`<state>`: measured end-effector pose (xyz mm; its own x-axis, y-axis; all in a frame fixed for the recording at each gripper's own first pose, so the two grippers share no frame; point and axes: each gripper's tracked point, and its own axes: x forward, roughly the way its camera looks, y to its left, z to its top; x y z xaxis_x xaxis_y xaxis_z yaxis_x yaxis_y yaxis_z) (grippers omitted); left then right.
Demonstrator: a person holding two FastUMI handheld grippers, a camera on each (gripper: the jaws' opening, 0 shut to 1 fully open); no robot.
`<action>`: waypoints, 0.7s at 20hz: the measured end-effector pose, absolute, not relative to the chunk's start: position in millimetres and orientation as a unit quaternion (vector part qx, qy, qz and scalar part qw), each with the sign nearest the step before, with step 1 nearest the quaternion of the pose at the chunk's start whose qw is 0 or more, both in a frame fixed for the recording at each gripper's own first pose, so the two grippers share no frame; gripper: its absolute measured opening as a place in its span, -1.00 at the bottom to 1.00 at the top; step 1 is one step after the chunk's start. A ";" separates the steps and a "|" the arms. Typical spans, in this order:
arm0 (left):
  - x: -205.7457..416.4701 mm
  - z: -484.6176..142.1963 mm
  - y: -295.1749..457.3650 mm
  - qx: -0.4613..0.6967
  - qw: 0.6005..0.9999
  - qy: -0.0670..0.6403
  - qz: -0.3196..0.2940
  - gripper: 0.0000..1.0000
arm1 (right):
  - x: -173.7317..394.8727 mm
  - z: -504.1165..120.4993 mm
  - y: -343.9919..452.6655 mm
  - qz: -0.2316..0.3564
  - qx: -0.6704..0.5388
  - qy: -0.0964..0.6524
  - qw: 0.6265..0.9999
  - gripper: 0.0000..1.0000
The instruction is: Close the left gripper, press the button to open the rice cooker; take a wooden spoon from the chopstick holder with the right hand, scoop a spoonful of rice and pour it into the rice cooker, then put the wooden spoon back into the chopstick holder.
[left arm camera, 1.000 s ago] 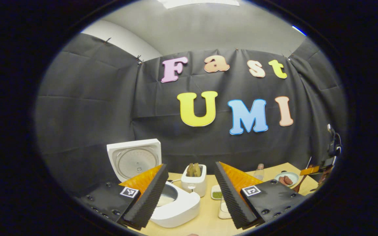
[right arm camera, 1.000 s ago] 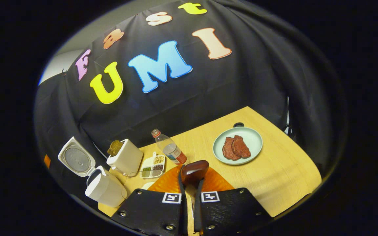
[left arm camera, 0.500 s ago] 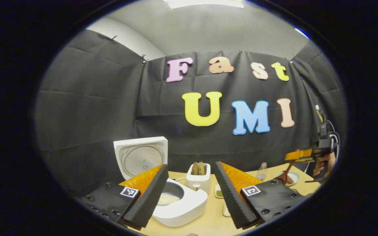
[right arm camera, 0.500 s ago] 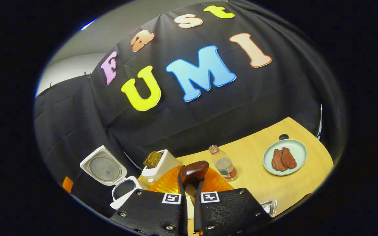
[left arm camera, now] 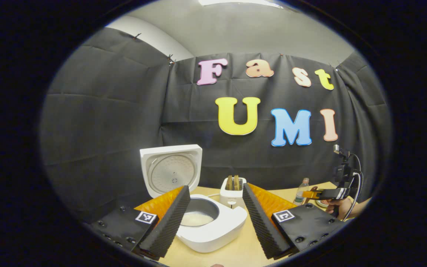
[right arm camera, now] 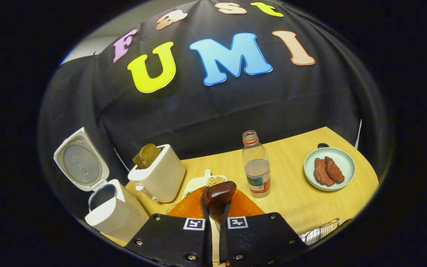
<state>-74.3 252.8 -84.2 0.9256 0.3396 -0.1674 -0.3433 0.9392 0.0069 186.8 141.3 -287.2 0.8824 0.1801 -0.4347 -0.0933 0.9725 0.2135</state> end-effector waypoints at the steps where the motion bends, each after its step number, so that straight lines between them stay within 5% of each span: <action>1: -75.5 -86.8 257.7 -0.012 0.981 0.087 0.175 0.96 | 189.5 -295.2 143.4 0.065 0.072 0.231 0.968 -0.84; 9: -86.4 -111.2 281.8 -0.044 0.976 0.110 0.180 0.92 | 171.3 -315.3 200.0 0.097 0.113 0.254 0.956 -0.84; 14: -86.1 -104.3 287.4 -0.033 0.978 0.108 0.175 0.92 | 168.9 -307.9 183.0 0.076 0.296 0.277 0.911 -0.84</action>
<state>-86.1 287.4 -104.3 0.9156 0.3352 -0.2222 -0.3493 0.9367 -0.0259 168.9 183.0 -307.9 0.8349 0.3019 -0.4603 0.0264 0.8133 0.5812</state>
